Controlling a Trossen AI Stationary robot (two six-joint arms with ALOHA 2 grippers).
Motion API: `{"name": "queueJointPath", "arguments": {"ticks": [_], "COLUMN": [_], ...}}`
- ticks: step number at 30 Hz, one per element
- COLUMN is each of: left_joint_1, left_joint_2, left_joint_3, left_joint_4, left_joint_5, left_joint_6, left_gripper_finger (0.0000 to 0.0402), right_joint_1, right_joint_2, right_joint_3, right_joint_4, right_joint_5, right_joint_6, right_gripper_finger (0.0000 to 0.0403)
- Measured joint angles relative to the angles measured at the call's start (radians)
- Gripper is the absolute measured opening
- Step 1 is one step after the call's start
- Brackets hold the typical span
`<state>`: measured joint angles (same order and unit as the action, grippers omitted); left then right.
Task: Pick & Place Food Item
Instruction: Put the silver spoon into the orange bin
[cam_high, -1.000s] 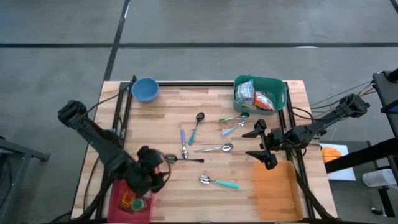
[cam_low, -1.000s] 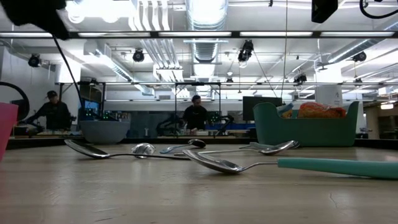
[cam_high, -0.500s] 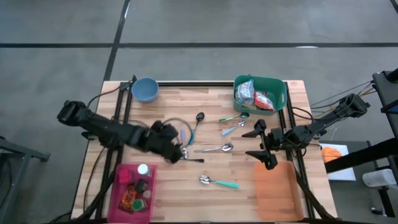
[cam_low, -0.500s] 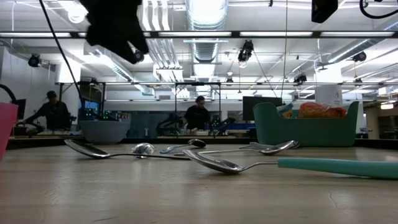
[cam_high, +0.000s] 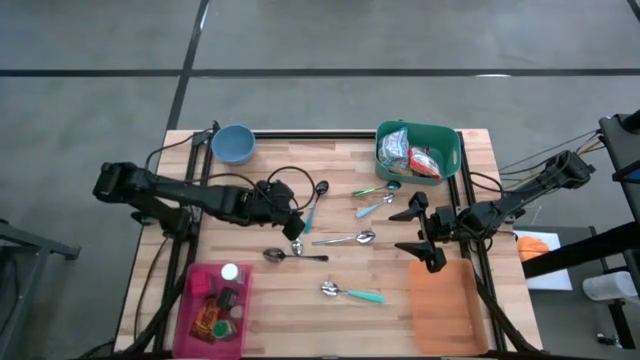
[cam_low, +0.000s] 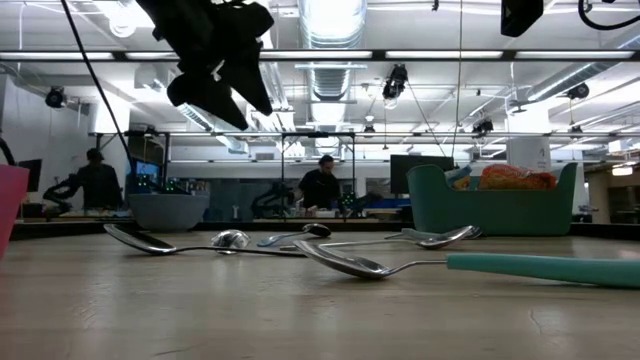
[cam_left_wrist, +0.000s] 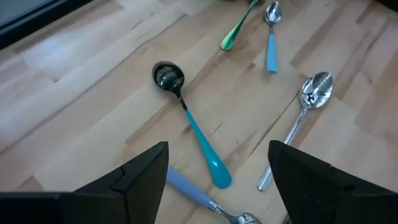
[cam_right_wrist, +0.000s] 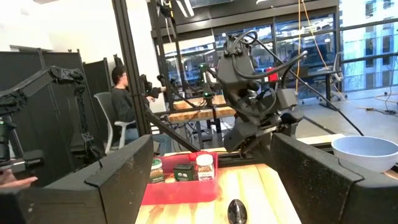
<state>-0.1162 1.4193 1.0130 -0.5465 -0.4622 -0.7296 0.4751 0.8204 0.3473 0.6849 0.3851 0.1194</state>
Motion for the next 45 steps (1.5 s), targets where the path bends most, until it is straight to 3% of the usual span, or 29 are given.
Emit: {"name": "queueJointPath", "arguments": {"ticks": [13, 21, 27, 36, 41, 45], "left_joint_1": [-0.002, 0.014, 0.092, 0.244, 0.333, 0.345], "left_joint_2": [0.000, 0.000, 0.000, 0.000, 0.000, 0.006], "left_joint_3": [0.000, 0.002, 0.003, 0.048, 0.061, 0.061], "left_joint_4": [0.031, 0.047, 0.079, 0.039, 0.036, 0.036], "left_joint_5": [0.010, -0.050, 0.093, 0.103, 0.228, 0.249], "left_joint_6": [-0.003, 0.038, 0.020, 0.151, 0.167, 0.174], "left_gripper_finger": [0.0279, 0.0279, 0.0279, 0.0279, 0.0279, 0.0279], "right_joint_1": [0.000, 0.000, 0.000, 0.000, 0.000, 0.000], "right_joint_2": [0.000, 0.000, 0.000, 0.000, 0.000, 0.000], "right_joint_3": [0.000, 0.000, 0.000, 0.000, 0.000, 0.000], "right_joint_4": [0.000, 0.000, 0.000, 0.000, 0.000, 0.000], "right_joint_5": [0.000, 0.000, 0.000, 0.000, 0.000, 0.000], "right_joint_6": [0.000, 0.000, 0.000, 0.000, 0.000, 0.000], "right_gripper_finger": [0.0322, 0.0322, 0.0322, 0.0322, 0.0322, 0.0322]}}
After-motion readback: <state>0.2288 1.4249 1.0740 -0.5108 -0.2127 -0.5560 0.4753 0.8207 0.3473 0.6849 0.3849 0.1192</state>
